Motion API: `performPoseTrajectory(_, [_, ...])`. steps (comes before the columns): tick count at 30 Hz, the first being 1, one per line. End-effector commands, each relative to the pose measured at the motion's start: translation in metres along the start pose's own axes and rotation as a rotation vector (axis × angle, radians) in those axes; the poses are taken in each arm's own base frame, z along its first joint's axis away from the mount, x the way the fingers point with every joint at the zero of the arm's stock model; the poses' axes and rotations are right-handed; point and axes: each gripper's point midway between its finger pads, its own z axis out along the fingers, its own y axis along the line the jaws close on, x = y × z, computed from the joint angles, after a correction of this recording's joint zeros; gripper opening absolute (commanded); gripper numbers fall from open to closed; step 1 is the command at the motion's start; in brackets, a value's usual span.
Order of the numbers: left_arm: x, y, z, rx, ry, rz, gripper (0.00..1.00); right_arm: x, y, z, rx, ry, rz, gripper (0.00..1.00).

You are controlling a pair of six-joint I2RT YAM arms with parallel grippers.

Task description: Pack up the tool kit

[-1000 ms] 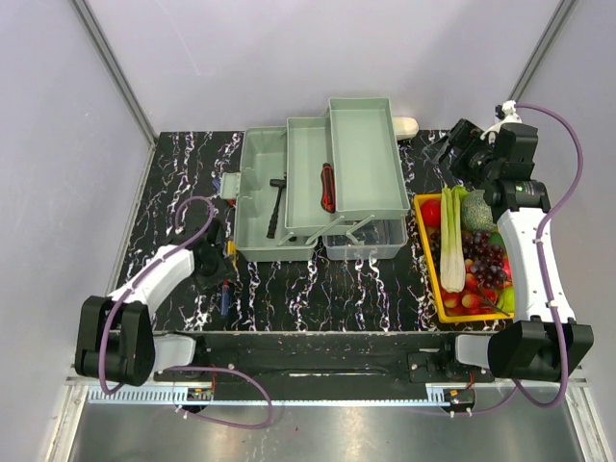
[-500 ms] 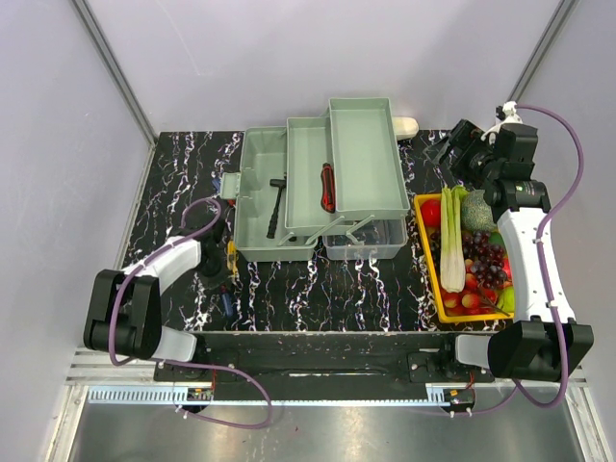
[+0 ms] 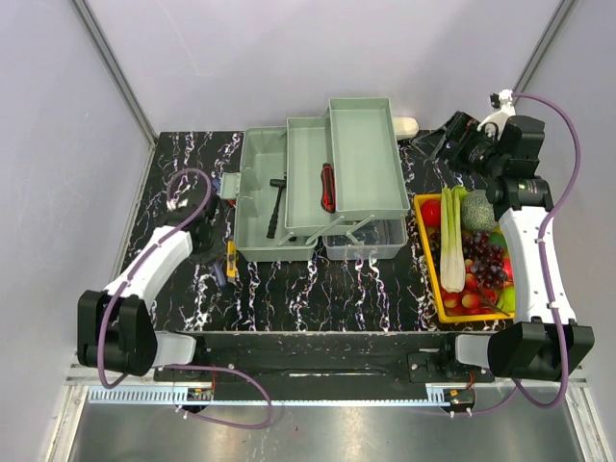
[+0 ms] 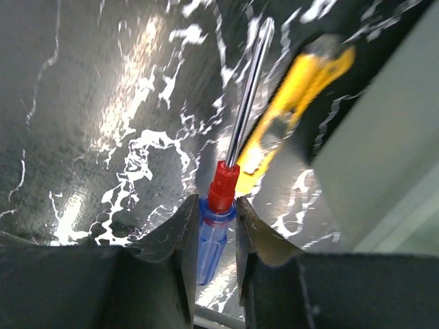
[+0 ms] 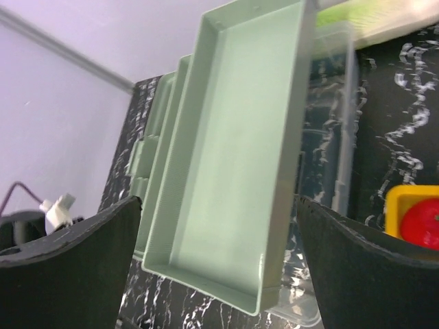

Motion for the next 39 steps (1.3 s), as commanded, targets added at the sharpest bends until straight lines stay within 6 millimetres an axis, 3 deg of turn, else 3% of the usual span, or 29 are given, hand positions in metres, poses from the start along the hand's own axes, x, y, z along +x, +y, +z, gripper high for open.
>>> performPoseTrajectory(1, [-0.054, -0.018, -0.051, 0.092, -0.191, -0.01, 0.0, -0.016, 0.043, -0.006, -0.206, -0.02, -0.058, 0.99])
performPoseTrajectory(6, [-0.087, -0.068, -0.113, 0.303, -0.258, 0.046, 0.0, 0.01, 0.093, -0.008, -0.463, 0.094, -0.103, 0.99])
performPoseTrajectory(12, [-0.085, -0.159, -0.189, 0.739, -0.194, 0.164, 0.0, 0.059, 0.154, 0.005, -0.636, 0.224, -0.171, 0.99])
performPoseTrajectory(13, [-0.086, -0.178, -0.211, 0.85, -0.197, 0.183, 0.0, 0.068, 0.162, 0.006, -0.66, 0.243, -0.17, 0.99])
performPoseTrajectory(18, [-0.086, -0.237, -0.284, 1.198, -0.167, 0.177, 0.0, 0.083, 0.185, 0.018, -0.697, 0.24, -0.17, 0.99])
performPoseTrajectory(23, [-0.076, -0.276, -0.338, 1.482, -0.079, 0.124, 0.0, 0.094, 0.191, 0.029, -0.709, 0.272, -0.149, 0.97])
performPoseTrajectory(32, [-0.059, -0.304, -0.358, 1.607, 0.009, 0.129, 0.0, 0.104, 0.197, 0.034, -0.718, 0.294, -0.125, 0.91])
performPoseTrajectory(35, [-0.054, -0.309, -0.355, 1.62, 0.046, 0.119, 0.0, 0.106, 0.196, 0.035, -0.722, 0.311, -0.119, 0.81])
performPoseTrajectory(39, [-0.054, -0.313, -0.36, 1.653, 0.063, 0.119, 0.0, 0.111, 0.198, 0.033, -0.75, 0.341, -0.114, 0.57])
